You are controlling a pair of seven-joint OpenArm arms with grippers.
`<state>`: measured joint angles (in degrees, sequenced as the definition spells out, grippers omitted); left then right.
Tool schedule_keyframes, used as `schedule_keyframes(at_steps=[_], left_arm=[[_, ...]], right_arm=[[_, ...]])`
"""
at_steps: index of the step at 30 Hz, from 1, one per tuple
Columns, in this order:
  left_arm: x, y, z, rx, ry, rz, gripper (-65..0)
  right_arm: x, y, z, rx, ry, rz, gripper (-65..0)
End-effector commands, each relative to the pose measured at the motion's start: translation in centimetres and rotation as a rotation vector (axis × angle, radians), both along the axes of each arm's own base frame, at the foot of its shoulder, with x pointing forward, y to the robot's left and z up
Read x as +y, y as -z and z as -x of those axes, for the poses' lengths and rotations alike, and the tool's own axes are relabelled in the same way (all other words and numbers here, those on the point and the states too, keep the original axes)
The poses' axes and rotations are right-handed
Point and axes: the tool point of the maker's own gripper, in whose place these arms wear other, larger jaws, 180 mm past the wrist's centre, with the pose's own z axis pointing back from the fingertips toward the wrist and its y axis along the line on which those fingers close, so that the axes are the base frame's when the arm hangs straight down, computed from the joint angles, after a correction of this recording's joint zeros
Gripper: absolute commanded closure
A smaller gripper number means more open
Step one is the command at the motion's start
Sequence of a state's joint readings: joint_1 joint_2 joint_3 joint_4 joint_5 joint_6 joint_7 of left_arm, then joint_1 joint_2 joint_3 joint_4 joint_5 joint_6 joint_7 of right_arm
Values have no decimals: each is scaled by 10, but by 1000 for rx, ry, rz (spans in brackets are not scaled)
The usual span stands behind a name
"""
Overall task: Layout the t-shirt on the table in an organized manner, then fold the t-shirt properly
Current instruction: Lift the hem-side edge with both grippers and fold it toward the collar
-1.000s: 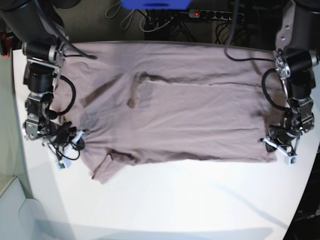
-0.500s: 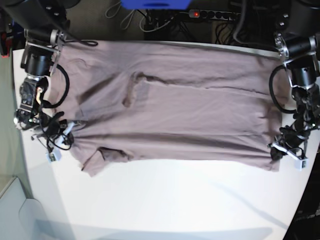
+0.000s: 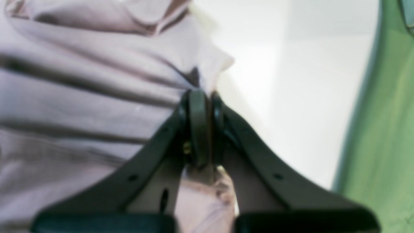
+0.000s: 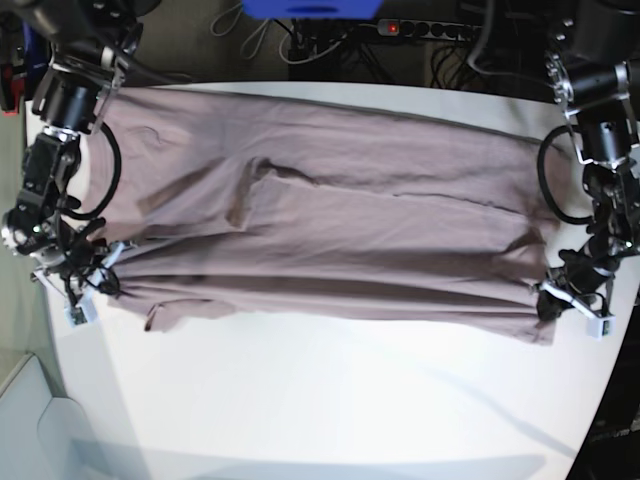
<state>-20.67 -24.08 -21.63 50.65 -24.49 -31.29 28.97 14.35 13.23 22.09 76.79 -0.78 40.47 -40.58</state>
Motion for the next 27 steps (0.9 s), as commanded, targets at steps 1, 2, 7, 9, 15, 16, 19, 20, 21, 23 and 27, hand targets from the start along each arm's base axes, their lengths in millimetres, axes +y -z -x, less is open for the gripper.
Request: schedule_keyframes(at_steps=[1,2,7,9,15,16,19,20,21,23,27], left_arm=[[15,-27,-10,-74,-27,-27,0],[14,-27,-8,-76,-23,-32,0],[7,-27,5,-87,3,-55,0],[11,-29,12,-107,-21,-21,0],[27,-18,39,-111,-99,81,0],[28,-15,43,-106,-105,92,0],[27,-2,58,-79,-115,120,0],[27,1,61,-72,-117,125,0],[27,5,65,-62,-119,128,0],[27,11,71,-46,-120,127,0],[43,14,85,-42,-170,129,0]], right_arm=[[-6,-22,-9,-67,8,24,0],[-4,-24,-6,-74,4,32,0],[6,-29,10,-98,-14,56,0],[9,-30,16,-103,-20,65,0],[26,-37,38,-131,-42,82,0],[28,-38,42,-134,-45,87,0],[33,-38,56,-128,-57,101,0],[34,-36,60,-122,-59,102,0],[35,-32,65,-109,-60,101,0],[38,-25,71,-92,-60,89,0],[39,-10,88,-48,-61,83,0]])
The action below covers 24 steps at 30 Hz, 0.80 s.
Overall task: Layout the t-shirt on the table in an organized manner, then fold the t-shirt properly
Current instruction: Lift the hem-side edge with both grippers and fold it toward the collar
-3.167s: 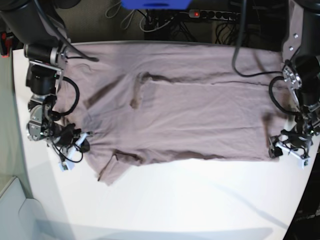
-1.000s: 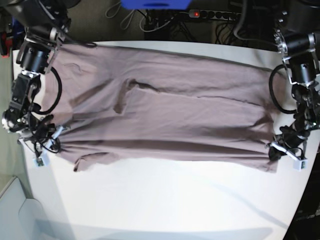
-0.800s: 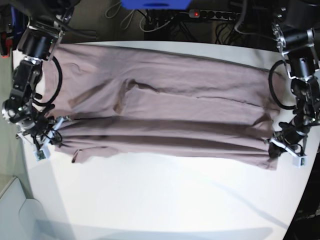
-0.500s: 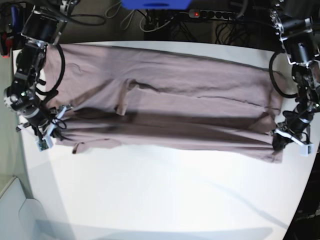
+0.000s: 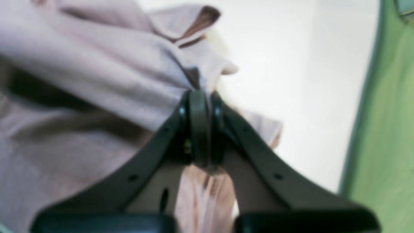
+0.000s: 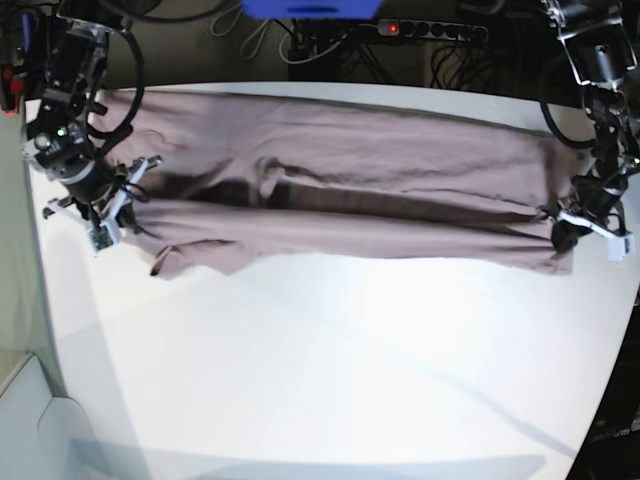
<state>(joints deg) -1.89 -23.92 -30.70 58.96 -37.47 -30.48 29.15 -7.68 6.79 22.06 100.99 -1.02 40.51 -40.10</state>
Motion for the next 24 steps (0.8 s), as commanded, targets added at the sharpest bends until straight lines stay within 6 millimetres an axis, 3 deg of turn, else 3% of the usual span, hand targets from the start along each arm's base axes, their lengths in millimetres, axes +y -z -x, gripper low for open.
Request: schedule_keyframes(at_steps=[1,5,11,16,24], left_arm=[[19,-23,-7,-67,-32,-28,0],[26,-15,6,-23,-45,-25,0],[32,-3,23,89,-47,9,0],[24,-11,32,131,14,-34,0],[7,-42,37,128,117,-142,0]], right_arm=[[-5,-10,-4,-36,2,14,0],[-4,2,12,7,0,13,0],[-4,8,19,30,1,12,0],[-4,11,22,37,1,11,0],[-4,10,21,36,1,11,0]])
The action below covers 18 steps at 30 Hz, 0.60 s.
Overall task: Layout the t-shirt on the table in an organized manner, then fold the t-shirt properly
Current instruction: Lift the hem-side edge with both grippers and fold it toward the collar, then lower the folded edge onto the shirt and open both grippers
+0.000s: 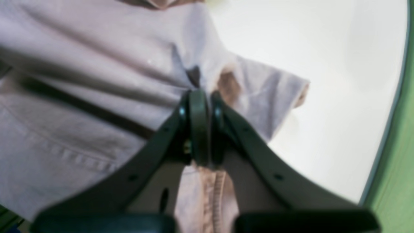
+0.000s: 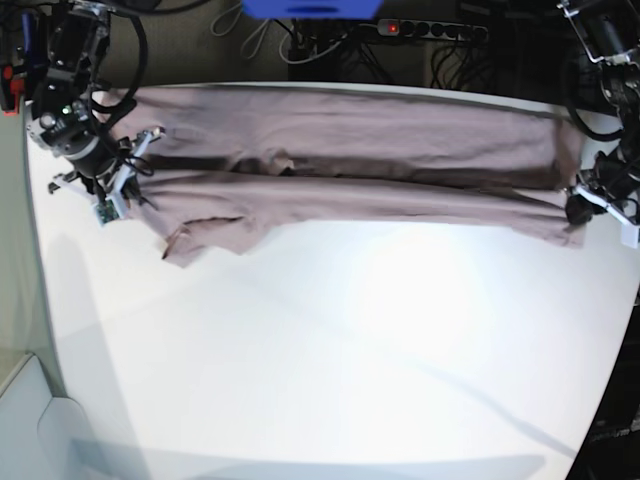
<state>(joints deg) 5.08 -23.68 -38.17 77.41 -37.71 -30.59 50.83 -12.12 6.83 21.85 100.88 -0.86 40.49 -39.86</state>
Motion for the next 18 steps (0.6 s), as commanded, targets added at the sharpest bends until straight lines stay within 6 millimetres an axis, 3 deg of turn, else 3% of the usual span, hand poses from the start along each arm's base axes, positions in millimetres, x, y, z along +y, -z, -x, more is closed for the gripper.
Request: schedule_keyframes(at_steps=[1,10,18], left_arm=[[11,-20,-6,-48,-5,-35,0],[25,-20,7,-65,-85,-24,0],[30,16,22,20,-137,50,0]], right_arm=[[-6,-11,-7,-39,5,16,0],[-6,-11,-7,-39,5,16,0],[-4,-10,-7,-39,4,11,0]])
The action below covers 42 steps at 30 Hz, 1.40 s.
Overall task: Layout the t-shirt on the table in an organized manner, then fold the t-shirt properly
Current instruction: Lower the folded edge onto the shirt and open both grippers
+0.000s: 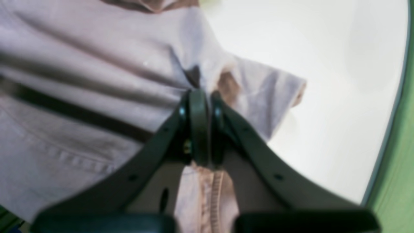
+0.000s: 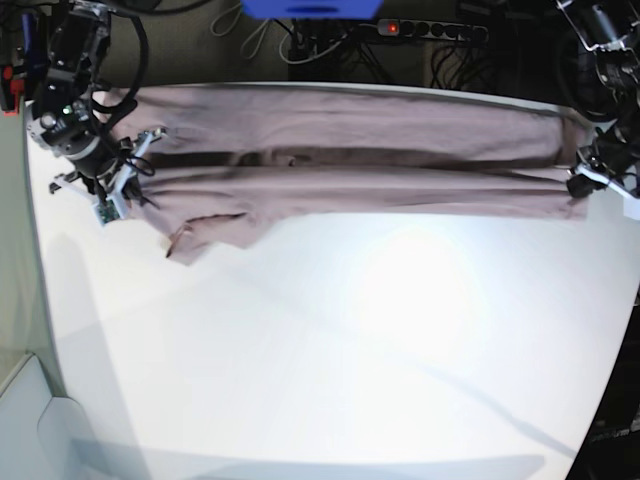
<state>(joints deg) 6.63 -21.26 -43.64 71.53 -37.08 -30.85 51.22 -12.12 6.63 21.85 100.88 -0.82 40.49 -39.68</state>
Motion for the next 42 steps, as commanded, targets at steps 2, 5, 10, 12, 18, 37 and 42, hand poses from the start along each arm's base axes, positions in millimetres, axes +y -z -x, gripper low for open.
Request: schedule_keyframes(at_steps=[2,5,10,12,18,37,42], left_arm=[[15,-10,-7,-34,-28,-17,0],[17,2,0,-1,-45,8,0],[18,15,8,38,-60,25,0],[20,16,5,51,-53,-2,0],[13,28,7,100,-37,-31,-1],[3,34,9,105,-37,-6,-279],[-1,37,10,107,-37,3,-279]], right_arm=[[-5,-10,-7,-36,4,16,0],[-5,-10,-7,-36,4,16,0],[-5,-7,-5,-23,5,16,0],[-6,2,-1,6,10,6,0],[-8,25,12,75,23,-14,0],[-35,-15,11,-1,-3,114,-343],[-47,-28,5,-22,-17,164,-360]])
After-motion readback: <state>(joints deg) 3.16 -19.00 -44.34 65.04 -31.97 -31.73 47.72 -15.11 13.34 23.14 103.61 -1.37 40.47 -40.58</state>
